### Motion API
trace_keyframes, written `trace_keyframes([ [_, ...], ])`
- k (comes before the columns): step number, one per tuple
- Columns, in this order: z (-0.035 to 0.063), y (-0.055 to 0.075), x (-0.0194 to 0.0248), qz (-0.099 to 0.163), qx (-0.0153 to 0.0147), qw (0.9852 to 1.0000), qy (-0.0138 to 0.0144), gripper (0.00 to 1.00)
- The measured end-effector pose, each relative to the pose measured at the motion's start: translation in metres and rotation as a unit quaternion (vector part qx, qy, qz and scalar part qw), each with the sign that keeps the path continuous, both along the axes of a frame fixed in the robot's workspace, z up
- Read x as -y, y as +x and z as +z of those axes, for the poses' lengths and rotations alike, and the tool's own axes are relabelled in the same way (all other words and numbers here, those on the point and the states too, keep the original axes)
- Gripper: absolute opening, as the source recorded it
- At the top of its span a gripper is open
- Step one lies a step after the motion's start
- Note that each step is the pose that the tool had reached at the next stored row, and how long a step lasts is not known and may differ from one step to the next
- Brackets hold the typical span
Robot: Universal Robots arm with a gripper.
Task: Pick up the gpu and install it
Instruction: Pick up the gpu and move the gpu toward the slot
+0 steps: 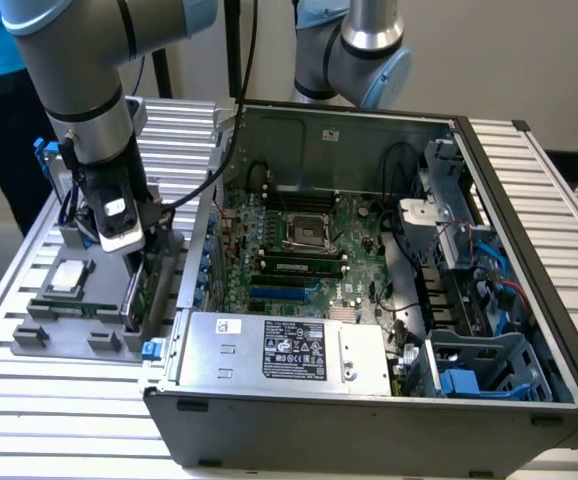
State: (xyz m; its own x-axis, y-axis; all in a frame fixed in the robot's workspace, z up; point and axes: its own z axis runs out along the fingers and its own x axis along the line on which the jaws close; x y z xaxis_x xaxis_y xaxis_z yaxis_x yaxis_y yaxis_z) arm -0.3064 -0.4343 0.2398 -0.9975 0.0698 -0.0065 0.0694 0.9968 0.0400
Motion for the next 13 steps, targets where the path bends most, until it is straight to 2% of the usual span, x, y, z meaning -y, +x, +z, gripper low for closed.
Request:
trace_keyframes([
  [6,0.0063,0.000,0.0000,0.000,-0.0015,1.0000,0.0014,0.27],
  [13,0.0257,0.000,0.0000,0.000,-0.0038,1.0000,0.0033,0.27],
])
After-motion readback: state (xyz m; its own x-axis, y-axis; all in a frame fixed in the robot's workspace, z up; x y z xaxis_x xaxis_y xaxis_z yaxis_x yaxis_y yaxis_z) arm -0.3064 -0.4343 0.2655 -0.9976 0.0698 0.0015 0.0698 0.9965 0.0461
